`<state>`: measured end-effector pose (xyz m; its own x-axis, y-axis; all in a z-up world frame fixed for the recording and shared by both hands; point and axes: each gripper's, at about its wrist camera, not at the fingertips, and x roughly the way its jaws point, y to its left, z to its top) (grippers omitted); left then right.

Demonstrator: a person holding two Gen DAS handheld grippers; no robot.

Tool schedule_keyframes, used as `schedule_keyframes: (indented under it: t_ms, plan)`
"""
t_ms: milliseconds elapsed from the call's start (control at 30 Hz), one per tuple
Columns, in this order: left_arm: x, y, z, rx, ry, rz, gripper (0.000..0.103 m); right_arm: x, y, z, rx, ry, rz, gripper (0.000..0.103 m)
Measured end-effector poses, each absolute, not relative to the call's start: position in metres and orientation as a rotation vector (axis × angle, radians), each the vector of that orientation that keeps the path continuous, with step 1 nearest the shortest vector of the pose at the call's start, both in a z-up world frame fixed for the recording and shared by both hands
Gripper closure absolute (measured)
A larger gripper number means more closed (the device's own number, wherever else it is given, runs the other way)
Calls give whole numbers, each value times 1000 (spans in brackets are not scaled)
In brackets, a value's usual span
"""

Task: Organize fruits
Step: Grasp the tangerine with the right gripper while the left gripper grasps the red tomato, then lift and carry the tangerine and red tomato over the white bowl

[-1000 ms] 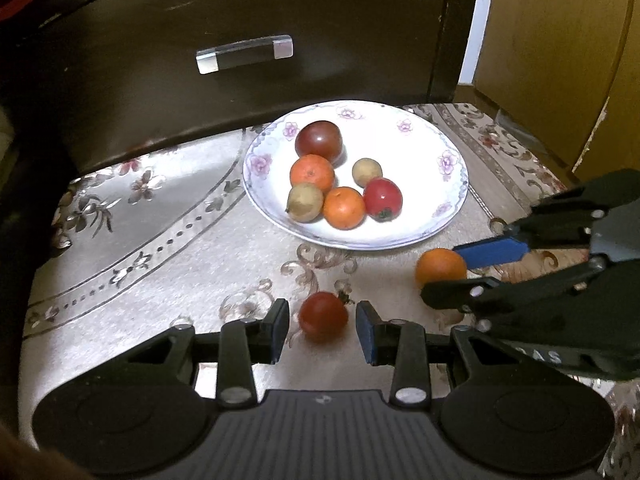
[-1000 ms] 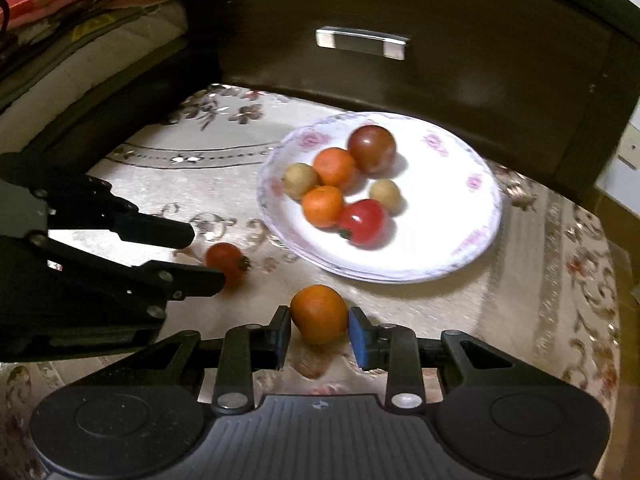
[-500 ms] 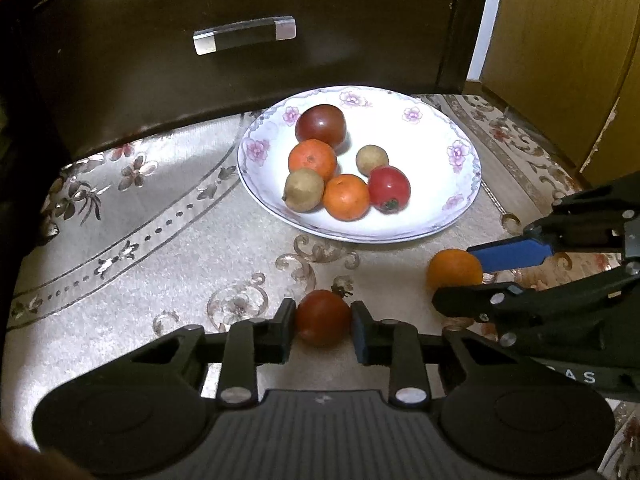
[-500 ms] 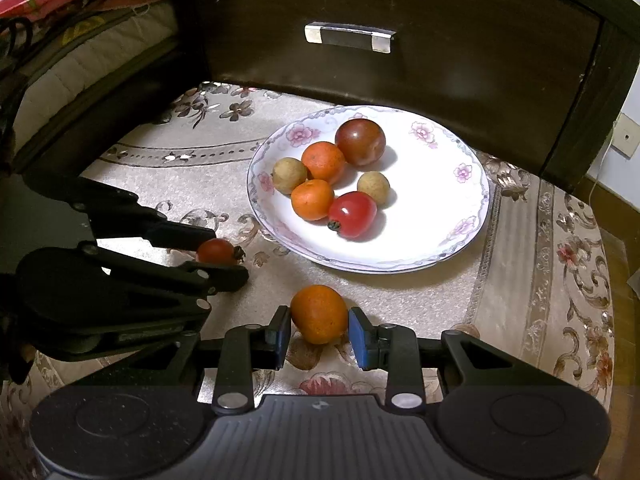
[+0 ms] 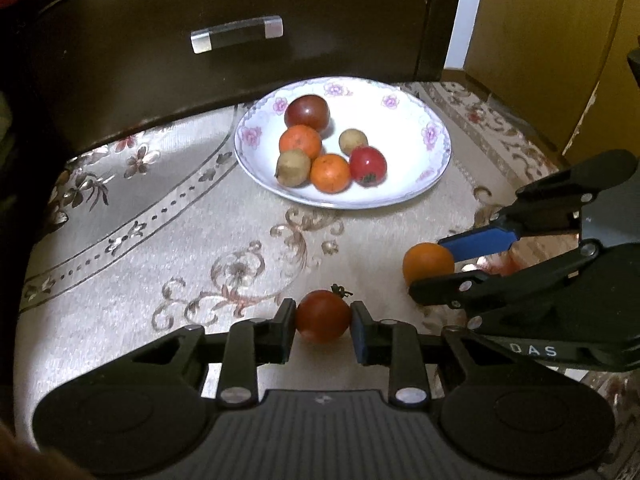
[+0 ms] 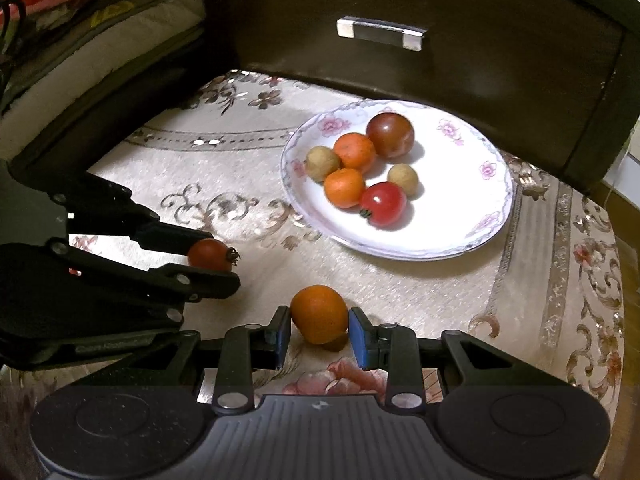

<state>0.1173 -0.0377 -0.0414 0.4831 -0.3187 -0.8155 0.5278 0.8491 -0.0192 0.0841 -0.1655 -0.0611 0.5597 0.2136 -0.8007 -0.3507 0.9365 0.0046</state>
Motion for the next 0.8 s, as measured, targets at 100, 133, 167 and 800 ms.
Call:
schedule_keyframes:
  t_ms: [100,133,167,800]
  plan:
    - [116,-38,-44,259,939,-524,68,83,-163,-63,-176,920,335,76]
    - [116,-37,-45,260,943,-526,68,84,-163,-63,-179,919,337,76]
    - [116,-37,-46,262,948,-527,68,84,-163,-63,-183,920,339,75]
    - [108,-30,-49,266,953,-534,60,87,-161,-70,-193,922,336,74]
